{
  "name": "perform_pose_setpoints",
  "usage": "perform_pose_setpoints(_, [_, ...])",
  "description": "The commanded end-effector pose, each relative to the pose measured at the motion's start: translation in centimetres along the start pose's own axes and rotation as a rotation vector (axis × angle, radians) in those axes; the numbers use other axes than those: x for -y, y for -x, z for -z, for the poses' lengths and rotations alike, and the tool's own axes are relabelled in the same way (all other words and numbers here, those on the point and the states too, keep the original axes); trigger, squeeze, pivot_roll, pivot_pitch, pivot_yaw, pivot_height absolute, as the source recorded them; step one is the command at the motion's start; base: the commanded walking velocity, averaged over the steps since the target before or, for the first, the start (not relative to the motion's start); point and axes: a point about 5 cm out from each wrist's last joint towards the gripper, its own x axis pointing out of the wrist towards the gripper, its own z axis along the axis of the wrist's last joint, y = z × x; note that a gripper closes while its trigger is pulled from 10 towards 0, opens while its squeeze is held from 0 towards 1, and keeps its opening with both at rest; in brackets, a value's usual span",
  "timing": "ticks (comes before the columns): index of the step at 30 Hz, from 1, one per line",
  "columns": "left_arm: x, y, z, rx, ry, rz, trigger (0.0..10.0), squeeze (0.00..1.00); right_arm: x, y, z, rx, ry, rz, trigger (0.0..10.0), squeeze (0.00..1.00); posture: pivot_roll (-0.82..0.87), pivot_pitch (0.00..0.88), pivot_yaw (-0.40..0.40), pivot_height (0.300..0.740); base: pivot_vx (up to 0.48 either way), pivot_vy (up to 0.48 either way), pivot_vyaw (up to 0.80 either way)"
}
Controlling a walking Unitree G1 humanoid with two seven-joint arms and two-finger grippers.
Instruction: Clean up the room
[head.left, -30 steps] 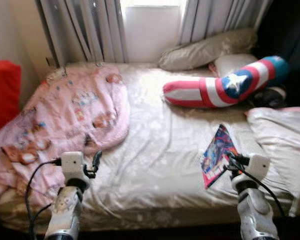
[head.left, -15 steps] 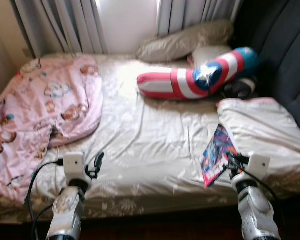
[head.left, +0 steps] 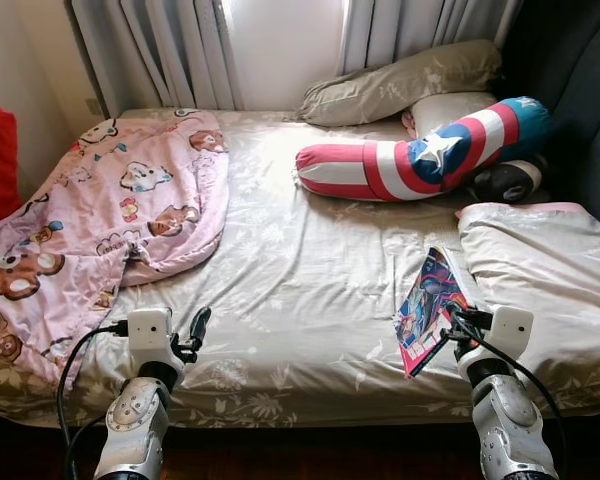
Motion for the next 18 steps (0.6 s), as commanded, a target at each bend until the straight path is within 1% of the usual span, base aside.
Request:
perform_pose_setpoints(1, [-0.05, -0.12, -0.45, 0.013, 0.006, 0.004, 10.0, 0.0, 0.0, -0.34, -0.84, 0.034, 0.012, 0.003, 10.0, 0.0, 0.03, 0.03, -0.032, 0.74, 0.266, 0.0, 0.0])
perform_pose_setpoints(12, [-0.06, -0.06, -0.44, 0.014, 0.009, 0.003, 10.0, 0.0, 0.23, -0.35, -0.8, 0.028, 0.028, 0.017, 10.0, 0.0, 0.03, 0.031, -0.033, 0.74, 0.301, 0.0, 0.0])
perform_pose_setpoints(18, [0.02, 0.13, -0.25, 0.007, 0.009, 0.005, 10.0, 0.0, -0.28, -0.34, -0.6, 0.021, 0.041, 0.001, 10.0, 0.0, 0.03, 0.032, -0.034, 0.74, 0.314, 0.0, 0.0])
